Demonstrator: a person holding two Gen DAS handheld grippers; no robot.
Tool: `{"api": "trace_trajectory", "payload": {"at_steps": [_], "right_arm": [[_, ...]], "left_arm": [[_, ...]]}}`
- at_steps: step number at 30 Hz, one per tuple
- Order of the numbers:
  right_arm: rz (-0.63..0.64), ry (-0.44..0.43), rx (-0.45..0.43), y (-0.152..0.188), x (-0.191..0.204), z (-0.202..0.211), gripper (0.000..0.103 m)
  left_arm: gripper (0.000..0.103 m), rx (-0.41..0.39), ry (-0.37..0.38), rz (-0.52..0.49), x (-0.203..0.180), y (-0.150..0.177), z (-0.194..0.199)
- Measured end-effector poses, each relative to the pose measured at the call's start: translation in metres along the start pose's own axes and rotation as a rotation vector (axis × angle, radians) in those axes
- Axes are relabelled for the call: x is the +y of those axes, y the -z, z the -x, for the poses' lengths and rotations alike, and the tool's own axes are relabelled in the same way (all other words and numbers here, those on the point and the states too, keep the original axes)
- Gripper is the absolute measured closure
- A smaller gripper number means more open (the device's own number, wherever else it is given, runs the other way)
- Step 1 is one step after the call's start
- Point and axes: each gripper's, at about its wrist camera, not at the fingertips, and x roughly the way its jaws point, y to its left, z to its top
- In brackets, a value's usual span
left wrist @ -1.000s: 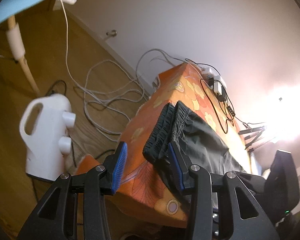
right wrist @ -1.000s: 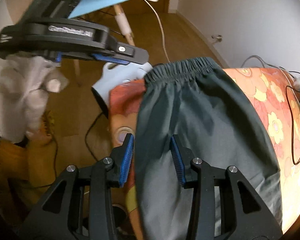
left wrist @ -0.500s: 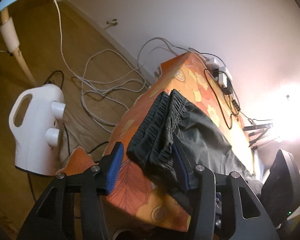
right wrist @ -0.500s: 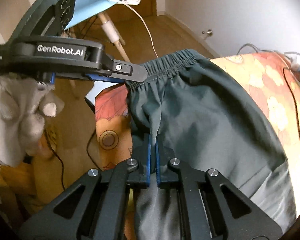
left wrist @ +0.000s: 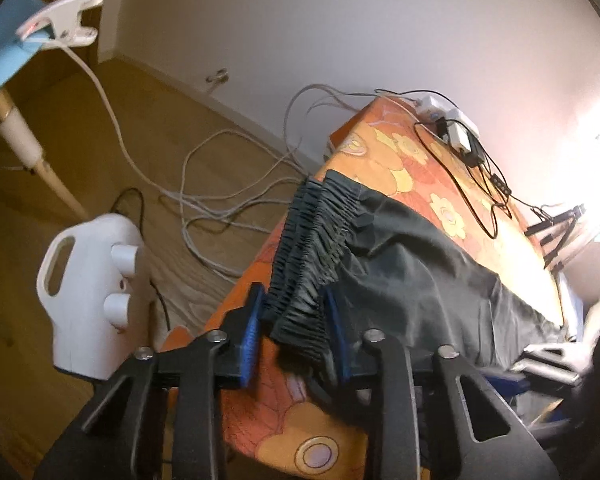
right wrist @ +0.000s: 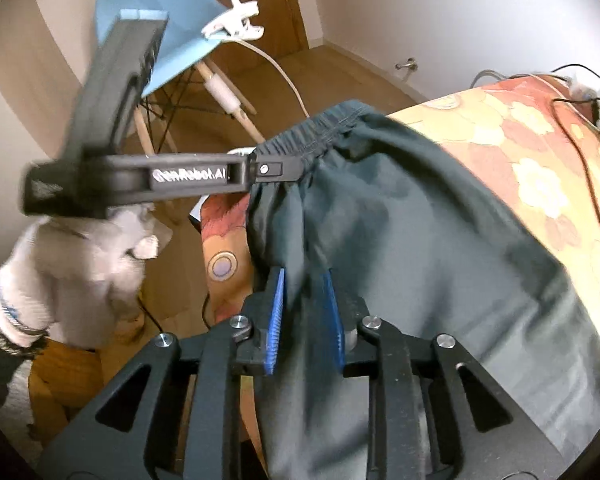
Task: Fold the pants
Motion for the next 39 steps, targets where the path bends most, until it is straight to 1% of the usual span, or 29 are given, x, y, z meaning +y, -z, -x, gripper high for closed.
{"api": "trace_trajectory", "payload": {"at_steps": [2,3,4,5,6,7,8,10,12,13,14,16,19,21,23,27,29,36,37,38,39], "right_arm": [[-0.018,0.007,-0.022,0.000,-0.007,0.017,0.081],[-0.029,0.016,-0.039,-0.001,-0.012,0.025,0.081],[-0.042,0.026,-0.055,-0.005,-0.018,0.033,0.077],[-0.061,0.033,-0.068,-0.011,-0.025,0.040,0.065],[-0.083,0.036,-0.077,-0.018,-0.032,0.045,0.059],[-0.116,0.035,-0.086,-0.028,-0.039,0.048,0.055],[-0.149,0.018,-0.087,-0.039,-0.046,0.050,0.054],[-0.203,-0.019,-0.055,-0.064,-0.055,0.043,0.053],[-0.236,-0.028,-0.016,-0.086,-0.056,0.030,0.051],[-0.251,-0.041,0.021,-0.096,-0.058,0.020,0.048],[-0.272,-0.051,0.062,-0.106,-0.059,0.008,0.048],[-0.311,-0.042,0.118,-0.123,-0.059,-0.016,0.048],[-0.358,-0.019,0.196,-0.134,-0.060,-0.044,0.048],[-0.396,-0.016,0.223,-0.136,-0.059,-0.056,0.048],[-0.393,-0.001,0.245,-0.139,-0.053,-0.065,0.048],[-0.339,0.021,0.270,-0.144,-0.035,-0.073,0.048],[-0.307,0.051,0.296,-0.144,-0.028,-0.078,0.048],[-0.162,0.165,0.382,-0.132,-0.015,-0.091,0.048],[-0.151,0.178,0.388,-0.130,-0.015,-0.092,0.051],[-0.152,0.181,0.388,-0.128,-0.016,-0.091,0.067],[-0.165,0.181,0.386,-0.127,-0.019,-0.090,0.074]], "left_arm": [[0.083,-0.037,-0.014,-0.044,-0.007,0.003,0.005],[0.084,-0.056,-0.010,-0.069,-0.011,0.005,0.008],[0.085,-0.069,-0.006,-0.090,-0.017,0.008,0.009],[0.085,-0.079,-0.004,-0.110,-0.022,0.010,0.011],[0.085,-0.091,-0.007,-0.144,-0.029,0.014,0.013],[0.086,-0.093,-0.006,-0.162,-0.032,0.016,0.014],[0.086,-0.098,-0.004,-0.180,-0.037,0.020,0.014],[0.086,-0.107,-0.005,-0.211,-0.044,0.024,0.014],[0.087,-0.118,-0.007,-0.232,-0.049,0.027,0.014],[0.087,-0.121,-0.008,-0.232,-0.049,0.027,0.014],[0.087,-0.126,-0.004,-0.226,-0.049,0.027,0.014],[0.087,-0.136,0.004,-0.216,-0.046,0.029,0.016],[0.087,-0.152,0.018,-0.216,-0.044,0.033,0.017],[0.087,-0.165,0.016,-0.241,-0.047,0.037,0.018],[0.087,-0.174,0.011,-0.283,-0.055,0.043,0.017],[0.087,-0.191,-0.001,-0.369,-0.072,0.051,0.015],[0.087,-0.198,-0.008,-0.392,-0.077,0.054,0.015],[0.087,-0.208,-0.020,-0.406,-0.079,0.054,0.015],[0.087,-0.208,-0.020,-0.408,-0.081,0.055,0.016],[0.087,-0.208,-0.022,-0.411,-0.082,0.056,0.016],[0.087,-0.207,-0.022,-0.413,-0.083,0.056,0.018]]}}
